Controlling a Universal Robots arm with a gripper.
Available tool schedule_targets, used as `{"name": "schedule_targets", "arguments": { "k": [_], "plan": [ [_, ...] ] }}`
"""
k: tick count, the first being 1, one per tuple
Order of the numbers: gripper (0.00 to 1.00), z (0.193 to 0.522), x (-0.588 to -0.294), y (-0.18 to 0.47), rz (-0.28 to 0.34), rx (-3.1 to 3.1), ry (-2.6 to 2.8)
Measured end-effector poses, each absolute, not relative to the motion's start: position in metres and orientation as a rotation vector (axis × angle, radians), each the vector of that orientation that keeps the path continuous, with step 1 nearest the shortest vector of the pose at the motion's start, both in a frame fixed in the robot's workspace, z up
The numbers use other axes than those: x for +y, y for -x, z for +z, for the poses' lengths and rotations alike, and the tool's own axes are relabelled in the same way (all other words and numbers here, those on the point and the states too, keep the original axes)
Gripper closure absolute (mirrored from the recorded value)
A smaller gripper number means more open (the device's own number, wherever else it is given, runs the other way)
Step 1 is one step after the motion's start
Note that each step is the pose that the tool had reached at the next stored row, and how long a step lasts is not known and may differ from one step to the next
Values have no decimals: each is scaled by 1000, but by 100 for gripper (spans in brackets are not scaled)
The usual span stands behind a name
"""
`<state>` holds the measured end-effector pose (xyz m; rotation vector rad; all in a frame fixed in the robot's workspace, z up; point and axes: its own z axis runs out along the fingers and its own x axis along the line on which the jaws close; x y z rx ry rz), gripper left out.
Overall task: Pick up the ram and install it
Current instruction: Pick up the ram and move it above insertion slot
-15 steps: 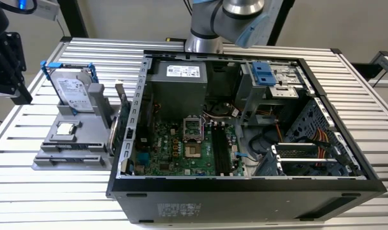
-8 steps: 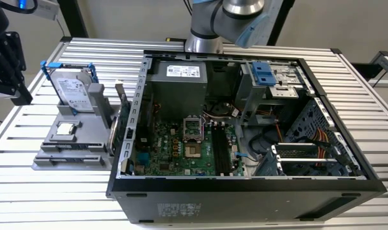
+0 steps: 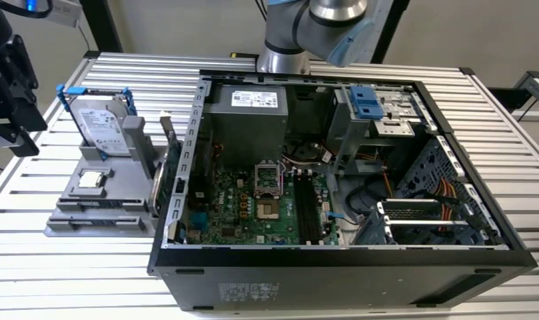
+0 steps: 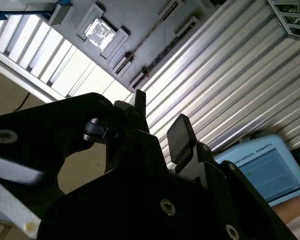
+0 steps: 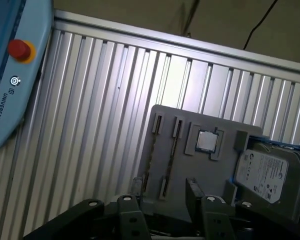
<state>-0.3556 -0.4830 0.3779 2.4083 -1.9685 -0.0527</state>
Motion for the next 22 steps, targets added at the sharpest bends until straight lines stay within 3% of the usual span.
{"name": "schedule_targets", "arguments": {
  "k": [22],
  "plan": [
    [0, 371, -483, 356, -47, -2030, -2363]
  ]
}}
